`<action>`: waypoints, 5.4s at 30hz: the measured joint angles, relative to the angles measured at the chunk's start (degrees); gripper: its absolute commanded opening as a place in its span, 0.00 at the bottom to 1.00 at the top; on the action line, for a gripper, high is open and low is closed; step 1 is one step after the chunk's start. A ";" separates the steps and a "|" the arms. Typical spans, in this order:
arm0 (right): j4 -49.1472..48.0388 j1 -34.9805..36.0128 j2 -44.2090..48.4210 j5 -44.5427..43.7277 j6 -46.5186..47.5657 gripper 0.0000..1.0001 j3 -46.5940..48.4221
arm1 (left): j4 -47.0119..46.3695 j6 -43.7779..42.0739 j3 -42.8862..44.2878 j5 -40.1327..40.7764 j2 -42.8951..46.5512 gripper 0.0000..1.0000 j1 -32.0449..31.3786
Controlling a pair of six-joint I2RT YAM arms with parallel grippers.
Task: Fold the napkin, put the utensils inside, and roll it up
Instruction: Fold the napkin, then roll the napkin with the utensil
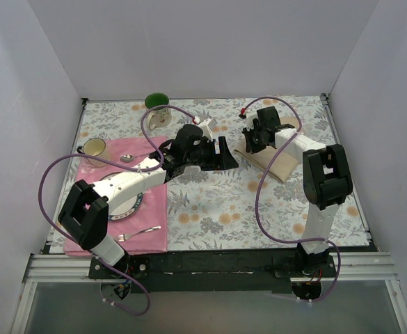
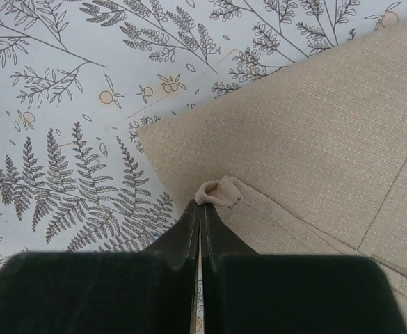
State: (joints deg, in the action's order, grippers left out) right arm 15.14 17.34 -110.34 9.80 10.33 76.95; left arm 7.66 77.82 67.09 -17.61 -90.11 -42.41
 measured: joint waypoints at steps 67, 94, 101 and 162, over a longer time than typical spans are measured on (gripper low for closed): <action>-6.45 -13.09 11.45 1.44 -18.99 0.27 -17.33 | 1.66 -1.22 25.05 4.87 -36.11 0.76 6.58; -15.61 -7.45 9.14 2.43 -25.57 0.25 -22.45 | -1.25 1.49 5.81 0.20 -12.98 0.76 7.13; -16.65 -0.44 11.82 3.39 -30.05 0.29 -26.16 | -1.29 1.68 1.44 0.22 -7.80 0.74 7.61; 2.29 6.19 36.54 -13.57 -13.40 0.64 -31.28 | -24.20 37.59 -7.65 14.25 -24.17 0.34 -2.73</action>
State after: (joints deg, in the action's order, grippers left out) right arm 17.43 23.53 -73.80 -3.77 -3.07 45.67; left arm -16.53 115.42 59.44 -3.36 -114.28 -45.15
